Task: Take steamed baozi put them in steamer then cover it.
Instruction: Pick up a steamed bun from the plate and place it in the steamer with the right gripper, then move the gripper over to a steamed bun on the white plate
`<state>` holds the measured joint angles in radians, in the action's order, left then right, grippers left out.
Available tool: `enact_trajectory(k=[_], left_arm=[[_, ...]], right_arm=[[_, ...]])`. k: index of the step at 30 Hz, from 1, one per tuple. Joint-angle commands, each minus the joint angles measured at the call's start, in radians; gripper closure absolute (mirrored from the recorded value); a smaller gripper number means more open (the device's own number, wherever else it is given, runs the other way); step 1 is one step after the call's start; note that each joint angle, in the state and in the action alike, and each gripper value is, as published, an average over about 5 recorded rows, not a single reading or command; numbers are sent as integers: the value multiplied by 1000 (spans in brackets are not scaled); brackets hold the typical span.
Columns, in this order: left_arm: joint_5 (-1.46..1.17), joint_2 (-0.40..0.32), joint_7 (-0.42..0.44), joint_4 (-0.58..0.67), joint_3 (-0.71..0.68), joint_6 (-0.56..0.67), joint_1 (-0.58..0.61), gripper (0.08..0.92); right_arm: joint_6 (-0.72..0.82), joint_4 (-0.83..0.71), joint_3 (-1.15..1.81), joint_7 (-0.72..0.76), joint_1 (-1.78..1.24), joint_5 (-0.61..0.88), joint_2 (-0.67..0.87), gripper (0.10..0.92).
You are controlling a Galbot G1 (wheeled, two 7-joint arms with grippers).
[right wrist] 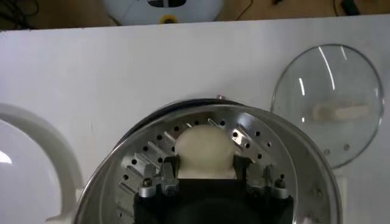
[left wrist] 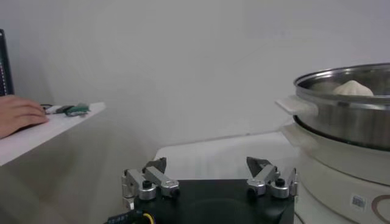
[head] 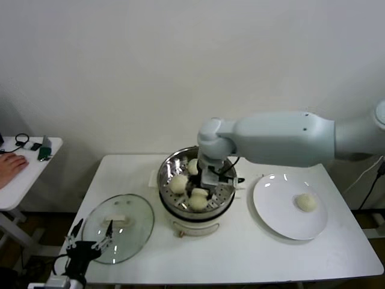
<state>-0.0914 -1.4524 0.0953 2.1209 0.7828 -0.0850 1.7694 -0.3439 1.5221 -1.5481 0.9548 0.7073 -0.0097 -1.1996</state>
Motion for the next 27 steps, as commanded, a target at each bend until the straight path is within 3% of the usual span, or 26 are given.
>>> enact_trajectory(k=[1,8,12,19,23,27], left_arm=[[0,-1,0,-3,-2,0,-1,177],[1,-2,3,-1,-4,-1,-2,177],[2,-3,5,2,-5,-4,-4,177],[2,2,10,8,-7,-9,-11,177],[1,5,10,4,-10,-10,-18,177],[2,4,11,-1,-14,-10,-24,177]], right_arm=[[-21,-32,10,-36,-75,-97,-31,416],[-42,-45,21,-28,-12,-22,15,270],[-32,-91,2,37,103,130,88,209],[152,-240,-253,187,382,527,295,203],[249,-240,-433,179,460,572,438,202],[363,-210,-498,130,401,519,593,203]])
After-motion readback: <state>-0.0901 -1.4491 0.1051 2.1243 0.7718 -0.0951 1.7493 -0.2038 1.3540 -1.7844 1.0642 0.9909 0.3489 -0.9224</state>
